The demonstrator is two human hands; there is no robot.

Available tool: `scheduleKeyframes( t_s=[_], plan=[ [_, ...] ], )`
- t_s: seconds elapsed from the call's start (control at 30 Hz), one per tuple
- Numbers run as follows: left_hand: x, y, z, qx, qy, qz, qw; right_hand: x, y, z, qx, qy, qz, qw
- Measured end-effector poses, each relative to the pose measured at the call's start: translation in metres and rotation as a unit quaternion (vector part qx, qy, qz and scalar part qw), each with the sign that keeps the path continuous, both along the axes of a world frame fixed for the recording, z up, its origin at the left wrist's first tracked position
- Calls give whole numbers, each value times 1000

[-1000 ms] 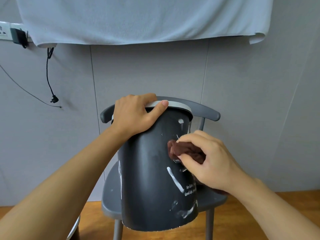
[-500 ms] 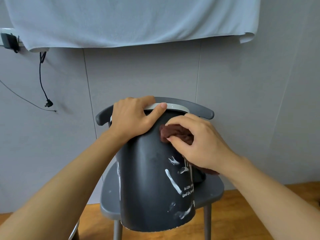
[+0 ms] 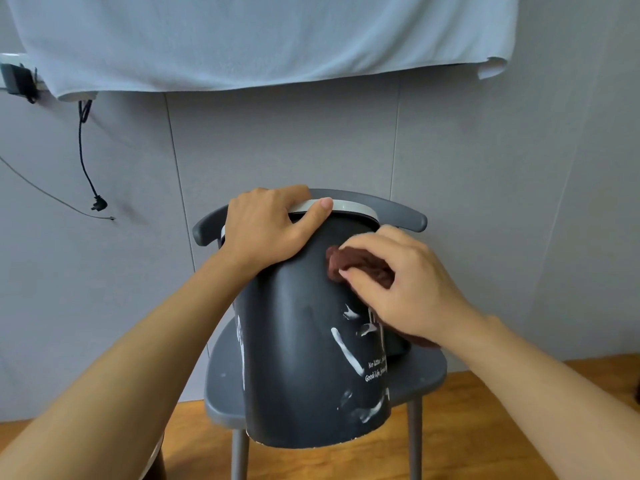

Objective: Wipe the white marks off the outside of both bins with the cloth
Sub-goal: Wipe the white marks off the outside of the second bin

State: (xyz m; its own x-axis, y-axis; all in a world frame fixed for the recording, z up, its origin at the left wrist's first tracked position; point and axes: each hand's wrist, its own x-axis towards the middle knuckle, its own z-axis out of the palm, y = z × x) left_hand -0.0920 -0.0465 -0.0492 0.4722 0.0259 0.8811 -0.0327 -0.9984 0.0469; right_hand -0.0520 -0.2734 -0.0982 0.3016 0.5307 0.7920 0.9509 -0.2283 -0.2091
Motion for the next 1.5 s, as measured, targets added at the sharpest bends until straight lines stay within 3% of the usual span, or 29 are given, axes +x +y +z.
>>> scheduleKeyframes(
  t_s=[0.07,0.27,0.43,0.5,0.7,0.9,1.17,1.37,1.5],
  plan=[
    [0,0,0,1,1,-2,1000,3,0,-4,-4,20,-2,1000],
    [-1,15,-1,-49,5,4,999,-14,-16,-45,-143,43,85,985],
    [-2,12,-1,-38,-7,-3,999,1,-11,-26,13,39,37,998],
    [-2,11,-1,-34,-7,-6,999,4,-9,-30,11,53,29,998],
    [-4,21,-2,-66,-3,-7,998,-12,-25,-67,-113,54,103,987],
    [-3,14,-1,-55,-3,-8,998,-7,-5,-39,10,39,42,998],
    [-4,15,0,-66,7,4,998,-26,-22,-50,-231,24,93,968],
    [-3,11,0,-53,7,9,999,-25,-9,-31,-46,6,32,998],
    [-1,7,0,-41,5,8,999,-26,-3,-33,-88,-2,19,996]
  ],
)
